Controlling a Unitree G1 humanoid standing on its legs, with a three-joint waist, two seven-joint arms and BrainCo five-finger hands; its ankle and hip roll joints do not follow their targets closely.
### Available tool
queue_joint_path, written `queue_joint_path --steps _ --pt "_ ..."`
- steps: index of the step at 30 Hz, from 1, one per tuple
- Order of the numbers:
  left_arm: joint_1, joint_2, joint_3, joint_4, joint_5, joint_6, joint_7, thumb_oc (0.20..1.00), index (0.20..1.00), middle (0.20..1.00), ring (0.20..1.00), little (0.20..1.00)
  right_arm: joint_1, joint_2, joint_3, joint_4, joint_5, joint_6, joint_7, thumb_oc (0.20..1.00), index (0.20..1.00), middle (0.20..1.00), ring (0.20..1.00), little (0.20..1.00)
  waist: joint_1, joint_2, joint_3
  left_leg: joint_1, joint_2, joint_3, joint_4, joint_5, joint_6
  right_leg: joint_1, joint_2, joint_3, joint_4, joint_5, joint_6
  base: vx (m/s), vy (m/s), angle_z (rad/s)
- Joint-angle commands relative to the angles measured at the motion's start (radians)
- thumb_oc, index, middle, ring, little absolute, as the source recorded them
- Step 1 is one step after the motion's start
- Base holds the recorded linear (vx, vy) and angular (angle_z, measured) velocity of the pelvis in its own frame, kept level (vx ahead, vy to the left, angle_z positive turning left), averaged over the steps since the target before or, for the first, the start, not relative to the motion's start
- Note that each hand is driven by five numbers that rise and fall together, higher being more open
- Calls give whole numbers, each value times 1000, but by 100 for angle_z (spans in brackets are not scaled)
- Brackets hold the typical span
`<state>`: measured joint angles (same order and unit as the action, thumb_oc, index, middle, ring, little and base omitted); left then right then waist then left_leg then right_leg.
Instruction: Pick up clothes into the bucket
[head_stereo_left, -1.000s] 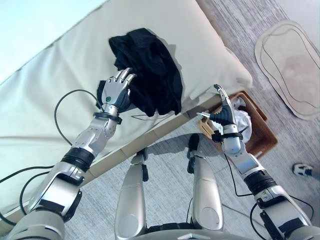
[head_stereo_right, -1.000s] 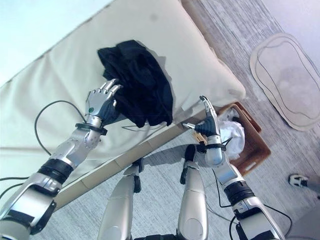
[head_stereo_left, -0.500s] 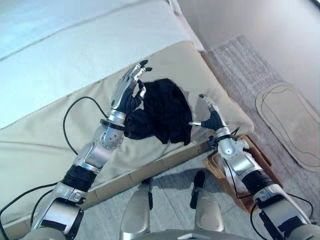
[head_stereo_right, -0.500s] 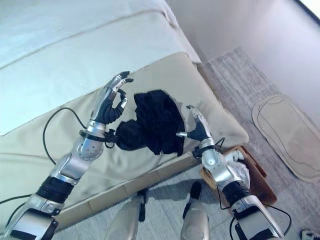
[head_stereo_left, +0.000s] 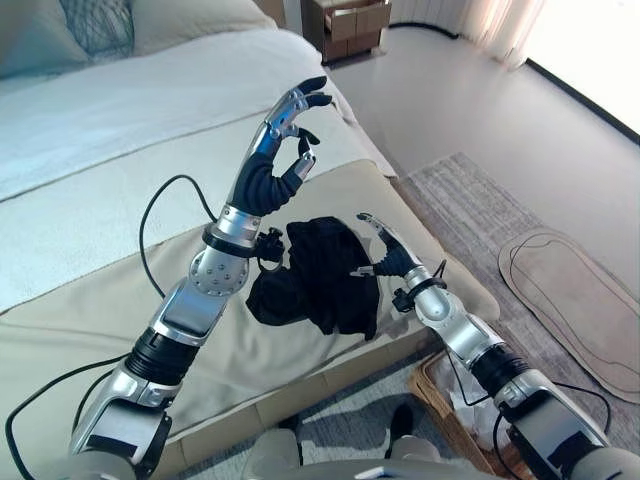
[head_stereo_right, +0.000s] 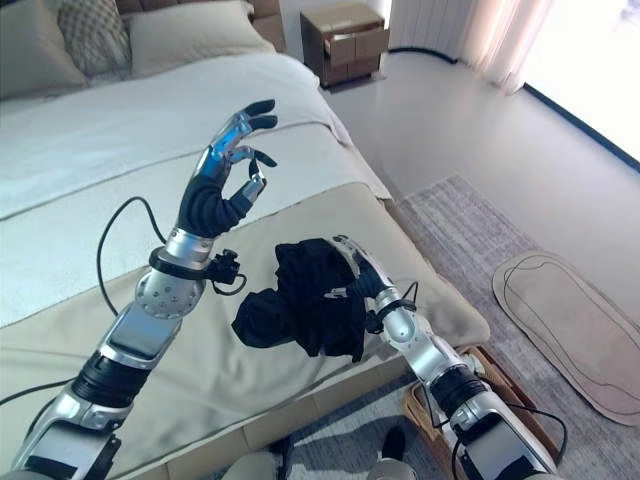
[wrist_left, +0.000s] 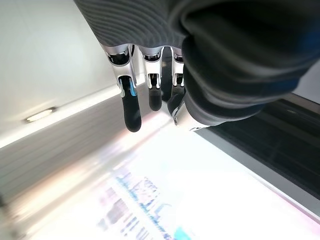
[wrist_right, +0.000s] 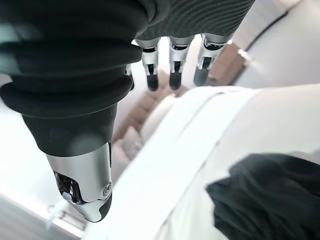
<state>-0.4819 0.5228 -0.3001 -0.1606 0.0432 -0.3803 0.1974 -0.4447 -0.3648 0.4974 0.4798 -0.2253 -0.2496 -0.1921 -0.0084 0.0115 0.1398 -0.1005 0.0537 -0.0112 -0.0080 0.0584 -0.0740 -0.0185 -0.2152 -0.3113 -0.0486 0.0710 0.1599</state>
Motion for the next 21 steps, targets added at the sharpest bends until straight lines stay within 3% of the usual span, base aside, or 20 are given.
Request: queue_joint_path --steps 1,2,3,7,13,21 --pt "-42 -1 4 23 25 -12 39 307 307 307 307 307 -23 26 -1 -43 -17 -13 -14 1000 1000 1000 1000 1000 23 -44 -20 46 -20 33 11 -59 12 -19 1 39 34 18 17 56 -3 -2" --pt "-24 -5 9 31 54 -6 46 887 887 887 887 887 -8 25 -8 -49 -18 -13 -13 1000 1000 1000 1000 1000 22 -45 -20 50 -19 34 8 -59 12 -19 2 38 33 18 17 42 0 -2" --pt "-1 -10 14 44 75 -3 50 1000 1000 1000 1000 1000 10 23 -16 -56 -18 -13 -13 1000 1000 1000 1000 1000 20 -45 -20 51 -18 36 5 -59 13 -18 3 39 31 18 17 0 0 0" --pt "59 -23 23 140 154 3 82 1000 1000 1000 1000 1000 56 4 -55 -73 -17 -14 -32 1000 1000 1000 1000 1000 12 -48 -2 33 -22 37 14 -60 16 -40 2 44 40 19 18 -29 6 -1" --pt "21 -42 0 291 247 20 176 1000 1000 1000 1000 1000 52 -26 -107 -86 -27 -13 -103 1000 1000 1000 1000 1000 -9 -50 126 -108 -34 36 119 -69 35 -179 -23 73 134 25 13 -201 39 -3" --pt "-107 27 -36 473 472 94 338 1000 1000 1000 1000 1000 61 -89 -177 -144 -18 -34 -165 1000 1000 1000 1000 1000 -56 -59 244 -315 -42 69 260 -84 47 -392 -50 125 248 27 8 -137 65 -7"
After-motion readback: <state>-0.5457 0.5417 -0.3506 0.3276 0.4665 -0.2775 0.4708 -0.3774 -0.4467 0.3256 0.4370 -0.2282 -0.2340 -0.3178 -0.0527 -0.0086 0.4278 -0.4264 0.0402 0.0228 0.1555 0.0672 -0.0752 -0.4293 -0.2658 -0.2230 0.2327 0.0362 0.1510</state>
